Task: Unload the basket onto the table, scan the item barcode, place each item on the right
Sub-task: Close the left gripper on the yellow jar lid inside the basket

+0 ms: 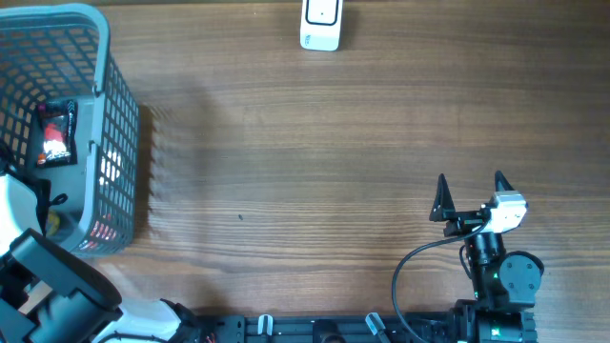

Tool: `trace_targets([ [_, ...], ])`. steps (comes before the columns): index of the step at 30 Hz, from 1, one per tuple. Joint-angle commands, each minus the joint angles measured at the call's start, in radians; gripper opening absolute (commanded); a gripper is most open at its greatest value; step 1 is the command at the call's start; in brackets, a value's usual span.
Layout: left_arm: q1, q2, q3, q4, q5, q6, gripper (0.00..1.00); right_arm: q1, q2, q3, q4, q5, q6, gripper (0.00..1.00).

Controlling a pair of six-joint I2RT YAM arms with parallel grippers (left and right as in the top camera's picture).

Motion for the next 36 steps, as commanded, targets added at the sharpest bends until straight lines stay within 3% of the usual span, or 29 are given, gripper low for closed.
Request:
trace_targets([
  [1,0.003,0.025,-0.010,0.002,0.005,-0.015,0.66,-0.005,-0.008,-0.002,0.003,0.009,0.012,1.00],
  [7,0.003,0.025,-0.010,0.004,0.005,-0.014,0.65,-0.005,-0.008,-0.002,0.003,0.009,0.012,1.00],
  [10,0.003,0.025,-0.010,0.004,0.005,-0.014,0.56,-0.005,-0.008,-0.002,0.003,0.009,0.012,1.00],
  [24,0.003,0.024,-0.010,0.003,0.005,-0.014,0.55,-0.005,-0.008,-0.002,0.003,0.009,0.012,1.00],
  [27,0.002,0.024,-0.010,0.003,0.005,-0.014,0.45,-0.005,-0.008,-0.002,0.003,0.009,0.012,1.00],
  [29,0.003,0.024,-0.010,0.003,0.005,-0.014,0.44,-0.005,-0.008,-0.002,0.003,0.009,0.012,1.00],
  [30,0.003,0.024,-0.010,0.004,0.004,-0.014,0.47,-0.005,-0.008,-0.002,0.003,0.009,0.012,1.00],
  [32,0.003,0.024,-0.010,0.004,-0.005,-0.014,0.68,-0.005,-0.008,-0.002,0.003,0.009,0.013,1.00],
  [35,0.003,0.024,-0.010,0.003,-0.011,-0.014,0.72,-0.005,-0.008,-0.002,0.003,0.009,0.013,1.00],
  [36,0.003,0.024,-0.010,0.003,-0.010,-0.014,0.79,-0.005,-0.008,-0.002,0.003,0.009,0.012,1.00],
])
